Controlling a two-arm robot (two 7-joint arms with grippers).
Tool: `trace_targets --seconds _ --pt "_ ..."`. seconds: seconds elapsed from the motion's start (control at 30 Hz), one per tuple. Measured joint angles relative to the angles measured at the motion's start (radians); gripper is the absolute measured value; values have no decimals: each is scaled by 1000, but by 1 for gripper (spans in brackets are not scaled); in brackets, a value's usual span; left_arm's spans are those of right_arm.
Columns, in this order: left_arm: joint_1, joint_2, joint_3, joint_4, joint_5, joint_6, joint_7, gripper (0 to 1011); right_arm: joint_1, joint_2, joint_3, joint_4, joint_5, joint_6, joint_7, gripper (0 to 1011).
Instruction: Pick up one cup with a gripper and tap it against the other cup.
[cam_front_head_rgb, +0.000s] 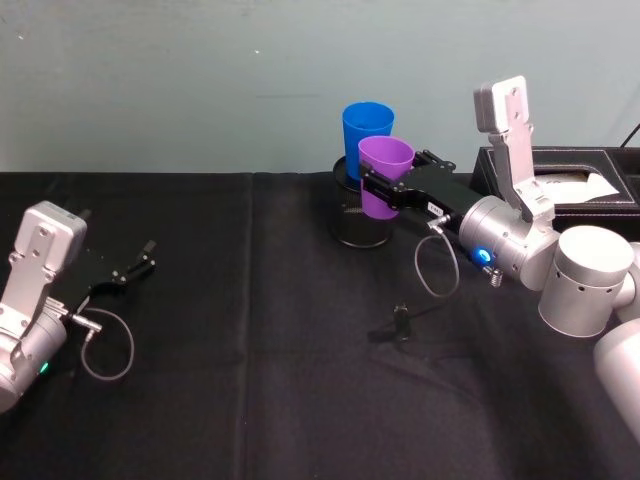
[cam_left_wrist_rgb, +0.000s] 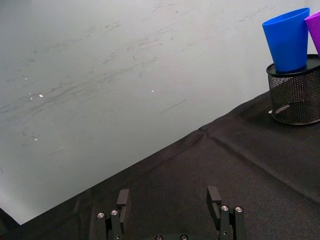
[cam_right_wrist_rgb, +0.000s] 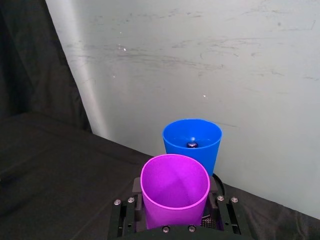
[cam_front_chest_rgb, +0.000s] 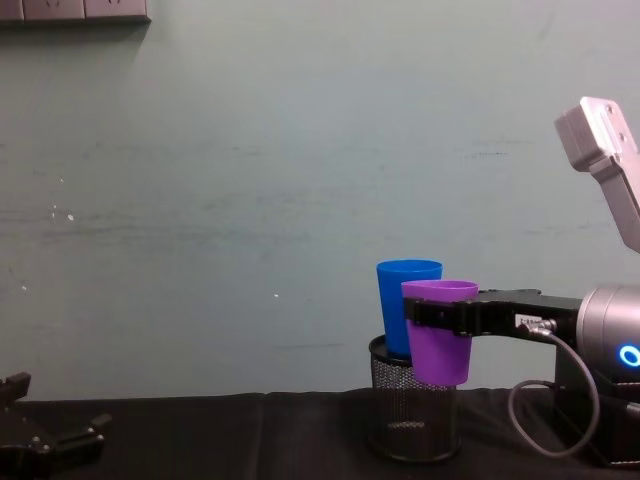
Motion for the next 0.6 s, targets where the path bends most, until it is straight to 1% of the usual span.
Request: trace_targets --seconds 0.6 --pt "0 0 0 0 0 0 0 1000 0 0 0 0 0 0 0 726"
